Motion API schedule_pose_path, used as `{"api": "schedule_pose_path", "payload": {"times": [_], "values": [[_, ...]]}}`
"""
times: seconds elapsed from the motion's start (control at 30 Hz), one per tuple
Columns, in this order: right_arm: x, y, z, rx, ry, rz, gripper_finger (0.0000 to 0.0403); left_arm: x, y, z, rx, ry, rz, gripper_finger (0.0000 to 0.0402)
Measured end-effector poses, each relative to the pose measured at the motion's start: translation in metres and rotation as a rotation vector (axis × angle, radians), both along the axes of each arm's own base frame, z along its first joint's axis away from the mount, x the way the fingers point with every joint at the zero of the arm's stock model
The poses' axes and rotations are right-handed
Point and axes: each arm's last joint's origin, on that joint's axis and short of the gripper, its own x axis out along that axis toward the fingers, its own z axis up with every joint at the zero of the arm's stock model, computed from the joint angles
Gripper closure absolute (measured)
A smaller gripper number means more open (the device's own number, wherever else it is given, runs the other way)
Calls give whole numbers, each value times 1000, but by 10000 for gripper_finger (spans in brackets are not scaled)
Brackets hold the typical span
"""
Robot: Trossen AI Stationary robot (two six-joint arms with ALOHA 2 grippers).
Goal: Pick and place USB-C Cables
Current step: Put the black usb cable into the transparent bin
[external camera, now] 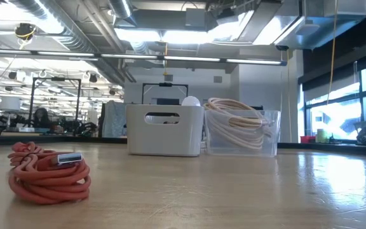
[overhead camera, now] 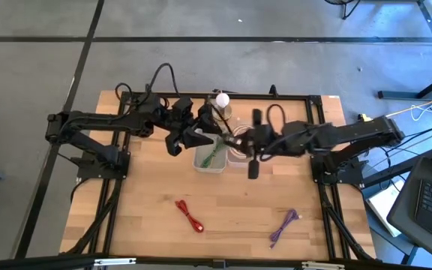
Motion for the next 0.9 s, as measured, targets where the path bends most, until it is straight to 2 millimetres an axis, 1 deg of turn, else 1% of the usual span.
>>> {"api": "schedule_pose_path", "payload": {"times": [0.07, 0.13, 0.17, 0.27, 0.33, 0.4, 0.53, 0.77, 0.9], "values": [[-14, 1, 4, 5, 28, -67, 392, -4, 1, 2, 24, -3, -23, 189], [-28, 3, 10, 36, 24, -123, 392, -11, 0, 9, 43, -30, -49, 187], [-34, 4, 10, 48, 39, -156, 392, -12, 0, 9, 48, -33, -58, 187], [-46, 10, 2, 85, 124, -203, 392, -10, 4, 6, 48, -4, -55, 191], [-52, 13, -1, 124, 154, -215, 392, -12, 6, 7, 52, -16, -50, 193], [-56, 16, -3, 140, 171, -228, 392, -14, 6, 10, 56, -30, -57, 194], [-55, 21, -7, 138, 180, -257, 392, -13, 10, 8, 43, -8, -32, 194], [-55, 21, -7, 143, 175, -261, 392, -13, 11, 7, 26, 12, -31, 194], [-56, 20, -11, 186, 203, -274, 392, -12, 11, 5, 19, 40, -33, 194]]}}
